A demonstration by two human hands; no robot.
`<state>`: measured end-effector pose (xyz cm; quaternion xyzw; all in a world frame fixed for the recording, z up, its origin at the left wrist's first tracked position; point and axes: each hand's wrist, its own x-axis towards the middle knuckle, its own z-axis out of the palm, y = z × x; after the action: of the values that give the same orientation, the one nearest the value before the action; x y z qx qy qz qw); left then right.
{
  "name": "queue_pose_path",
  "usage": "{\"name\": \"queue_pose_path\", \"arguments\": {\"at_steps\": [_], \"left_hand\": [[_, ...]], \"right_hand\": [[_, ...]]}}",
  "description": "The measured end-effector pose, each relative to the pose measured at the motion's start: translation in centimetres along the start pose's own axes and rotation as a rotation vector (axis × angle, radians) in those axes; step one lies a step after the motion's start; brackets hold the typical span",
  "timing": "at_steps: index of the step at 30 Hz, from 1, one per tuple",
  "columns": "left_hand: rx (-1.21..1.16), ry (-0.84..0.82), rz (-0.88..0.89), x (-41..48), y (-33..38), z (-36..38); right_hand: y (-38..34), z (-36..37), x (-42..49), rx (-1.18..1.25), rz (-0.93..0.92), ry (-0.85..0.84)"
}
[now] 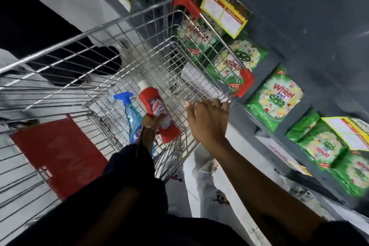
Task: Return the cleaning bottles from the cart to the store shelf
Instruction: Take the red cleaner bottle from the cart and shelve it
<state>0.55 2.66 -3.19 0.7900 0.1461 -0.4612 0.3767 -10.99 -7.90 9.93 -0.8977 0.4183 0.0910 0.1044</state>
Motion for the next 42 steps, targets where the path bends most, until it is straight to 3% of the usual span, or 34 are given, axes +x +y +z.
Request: {"name": "queue_pose_path", "arguments": {"at_steps": [5,7,10,15,21,32,39,42], "left_hand": [[-0.079,-0.125,0.194,-4.1,3.2,-2.1],[-0.093,-0.221,0.321,-7.2,5.1,-3.4],[-0.070,-0.355,0.500,-13.1,8.6,-5.2],[0.024,-0.578,0.718,-22.6,12.4,-5.0],[0.135,-0.837,0.701,-28.9,11.5,-0.6],[0.336,-0.969,0.721,-34.0,8.9,9.8],[0.384,-1.065,0.818,-36.4,9.3,14.9],[0.363,-1.062,0.896,-38.1,10.1,18.0]], "right_hand": [[0.6,-1.0,0.3,0.186,-0.019,-0.105],[1.3,-2.3,0.8,0.452,0.006,-0.254],[2.7,-6.4,0.6,1.129,0.103,-0.520],[6.2,-13.2,-3.8,1.593,0.084,-0.508],[12.4,-16.1,-11.5,1.654,0.190,-0.225],[20.9,-14.9,-19.7,1.653,0.460,0.057],[24.9,-14.7,-21.5,1.651,0.460,0.254],[27.2,-15.8,-21.5,1.624,0.387,0.436]]}}
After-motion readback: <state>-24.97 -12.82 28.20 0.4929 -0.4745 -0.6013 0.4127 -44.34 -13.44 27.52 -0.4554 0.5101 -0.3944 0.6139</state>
